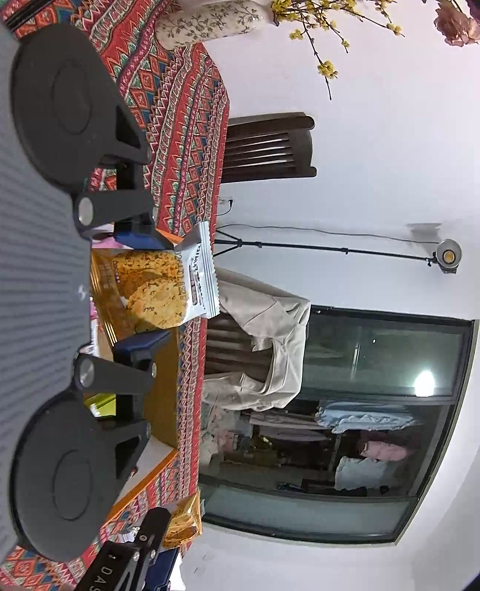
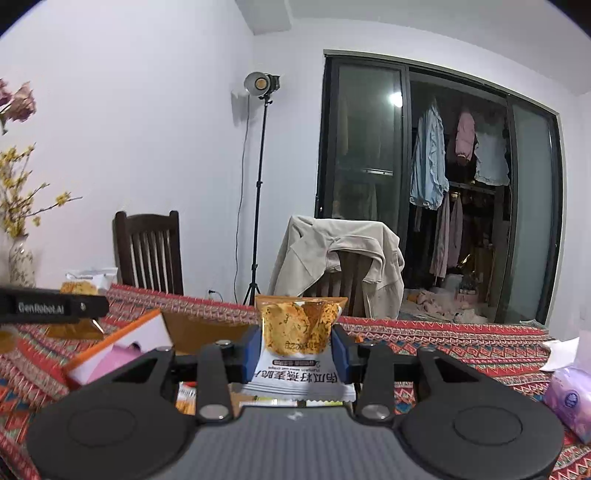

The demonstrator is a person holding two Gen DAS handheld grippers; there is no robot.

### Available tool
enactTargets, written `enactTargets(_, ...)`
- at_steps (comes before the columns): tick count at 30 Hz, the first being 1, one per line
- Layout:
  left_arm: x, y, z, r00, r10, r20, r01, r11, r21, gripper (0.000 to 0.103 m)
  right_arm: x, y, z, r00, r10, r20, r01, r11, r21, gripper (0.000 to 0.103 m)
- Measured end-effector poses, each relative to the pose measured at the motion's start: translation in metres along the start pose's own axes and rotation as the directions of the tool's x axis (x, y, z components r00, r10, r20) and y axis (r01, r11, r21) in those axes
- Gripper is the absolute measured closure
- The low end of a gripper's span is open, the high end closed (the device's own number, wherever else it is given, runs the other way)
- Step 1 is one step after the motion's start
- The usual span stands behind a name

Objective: Organize snacks
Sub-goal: 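Carry both biscuit packets into the orange box and open both grippers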

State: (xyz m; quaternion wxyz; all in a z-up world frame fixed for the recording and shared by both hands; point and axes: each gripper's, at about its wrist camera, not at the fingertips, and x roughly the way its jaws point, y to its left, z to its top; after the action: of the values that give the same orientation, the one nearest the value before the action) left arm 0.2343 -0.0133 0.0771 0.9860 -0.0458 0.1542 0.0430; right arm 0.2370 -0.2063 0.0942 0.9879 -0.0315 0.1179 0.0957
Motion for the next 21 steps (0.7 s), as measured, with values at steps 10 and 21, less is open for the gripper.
enactTargets(10, 0.034, -0.001, -0.02, 0.999, -0.019, -0.033, 0.02, 0.999, 0.029, 0.057, 0.044, -0.002, -0.024, 0.998, 0.011, -0.055, -0.01, 1.0, 0.016, 0.064)
enactTargets(21, 0.028, 0.008, -0.03, 1.0, -0.021, 0.012, 0.02, 1.0, 0.011, 0.0, 0.047, -0.007, -0.038, 0.992, 0.089, -0.086, -0.082, 0.993, 0.085, 0.0)
